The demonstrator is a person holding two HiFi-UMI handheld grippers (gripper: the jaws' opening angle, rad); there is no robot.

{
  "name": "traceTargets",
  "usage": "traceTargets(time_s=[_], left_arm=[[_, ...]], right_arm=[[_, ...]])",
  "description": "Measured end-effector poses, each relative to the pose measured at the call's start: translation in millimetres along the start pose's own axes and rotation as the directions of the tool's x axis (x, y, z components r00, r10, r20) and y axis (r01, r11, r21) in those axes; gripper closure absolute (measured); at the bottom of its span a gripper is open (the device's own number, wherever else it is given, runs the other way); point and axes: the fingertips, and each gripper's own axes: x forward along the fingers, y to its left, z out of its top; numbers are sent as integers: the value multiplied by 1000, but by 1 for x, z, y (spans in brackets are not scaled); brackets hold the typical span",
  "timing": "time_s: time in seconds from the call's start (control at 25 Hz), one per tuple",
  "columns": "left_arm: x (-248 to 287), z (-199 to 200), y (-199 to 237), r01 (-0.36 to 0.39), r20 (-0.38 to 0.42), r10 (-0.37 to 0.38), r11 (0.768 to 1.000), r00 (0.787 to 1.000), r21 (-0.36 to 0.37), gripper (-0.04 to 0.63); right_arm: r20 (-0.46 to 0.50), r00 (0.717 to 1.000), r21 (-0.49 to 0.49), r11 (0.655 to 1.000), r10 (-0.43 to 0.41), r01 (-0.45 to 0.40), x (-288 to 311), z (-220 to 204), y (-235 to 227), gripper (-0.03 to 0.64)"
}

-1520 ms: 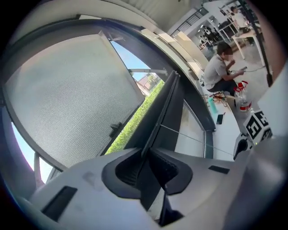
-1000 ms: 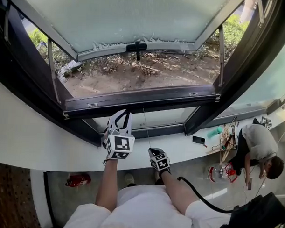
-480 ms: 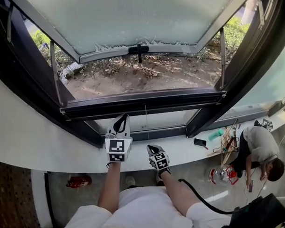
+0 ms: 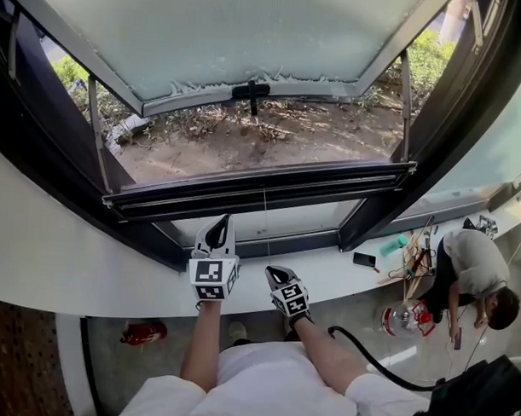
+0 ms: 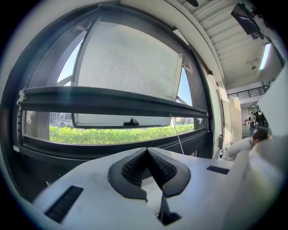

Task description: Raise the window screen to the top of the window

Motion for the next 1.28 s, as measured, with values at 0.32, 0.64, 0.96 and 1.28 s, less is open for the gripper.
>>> traceTargets(time_s=[0.32, 0.64, 0.96, 1.28], left_arm=[[4, 4, -8, 34, 8, -34, 999, 999, -1, 594], [6, 14, -11, 44, 31, -45, 999, 999, 12, 594], [5, 17, -11, 44, 37, -44, 999, 998, 11, 594], [3, 19, -9, 36, 50, -36, 999, 998, -6, 594]], right_arm=[[94, 996, 26, 1000, -11, 9, -3, 33, -9, 615], [134, 991, 4, 1000, -2, 2, -1, 56, -5, 615], [179, 984, -8, 1000, -5, 7, -5, 78, -12, 615], [242, 970, -49, 999, -5, 17, -7, 120, -9, 615]])
